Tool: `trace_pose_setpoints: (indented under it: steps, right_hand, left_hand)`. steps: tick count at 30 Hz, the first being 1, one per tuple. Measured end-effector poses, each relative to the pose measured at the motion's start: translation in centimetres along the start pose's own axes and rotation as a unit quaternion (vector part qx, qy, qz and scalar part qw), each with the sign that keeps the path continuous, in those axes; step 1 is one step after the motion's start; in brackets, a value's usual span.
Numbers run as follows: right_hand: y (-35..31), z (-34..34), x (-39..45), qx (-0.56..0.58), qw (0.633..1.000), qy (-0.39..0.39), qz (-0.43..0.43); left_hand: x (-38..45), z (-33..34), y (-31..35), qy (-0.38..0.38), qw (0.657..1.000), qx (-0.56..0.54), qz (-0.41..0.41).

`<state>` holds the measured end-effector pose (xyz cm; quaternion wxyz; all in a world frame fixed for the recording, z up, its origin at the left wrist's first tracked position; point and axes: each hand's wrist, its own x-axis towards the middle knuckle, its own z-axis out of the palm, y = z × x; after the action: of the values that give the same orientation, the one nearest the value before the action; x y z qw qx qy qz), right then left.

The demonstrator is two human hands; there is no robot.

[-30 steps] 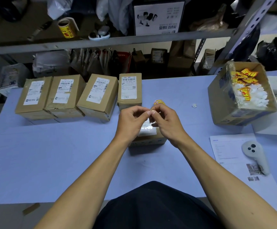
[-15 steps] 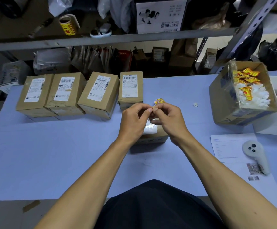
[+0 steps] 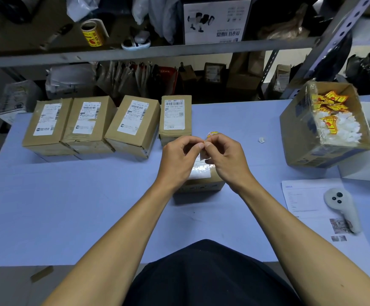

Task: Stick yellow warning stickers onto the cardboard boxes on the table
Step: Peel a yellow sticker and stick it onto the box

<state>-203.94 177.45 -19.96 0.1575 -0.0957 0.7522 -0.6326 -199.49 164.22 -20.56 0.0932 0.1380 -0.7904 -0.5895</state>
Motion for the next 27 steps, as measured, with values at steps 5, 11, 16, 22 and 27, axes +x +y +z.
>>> trace_pose_setpoints:
  steps: [5,11,16,22,27]
  right_hand:
    - [-0.1,0.0,-0.1,-0.062,0.996,0.002,-0.056]
    - [0.1,0.3,-0.1,-0.088,0.995,0.023,-0.051]
    - [0.6,0.4,-0.1,-0.090,0.995,0.030,-0.020]
    - [1.2,-0.2,-0.5,-0.063,0.997,0.040,0.020]
    - [2.3,-1.2,-0.7,-0.063,0.994,0.066,0.060]
  left_hand:
    - [0.0,0.0,0.3,0.004,1.000,0.023,0.012]
    - [-0.4,0.6,0.9,0.039,0.998,0.041,0.020]
    - [-0.7,1.3,0.5,0.056,0.998,0.039,-0.018]
    - [-0.5,2.1,0.1,0.041,0.996,0.000,-0.080]
    - [-0.3,2.7,-0.1,0.042,0.988,-0.054,-0.137]
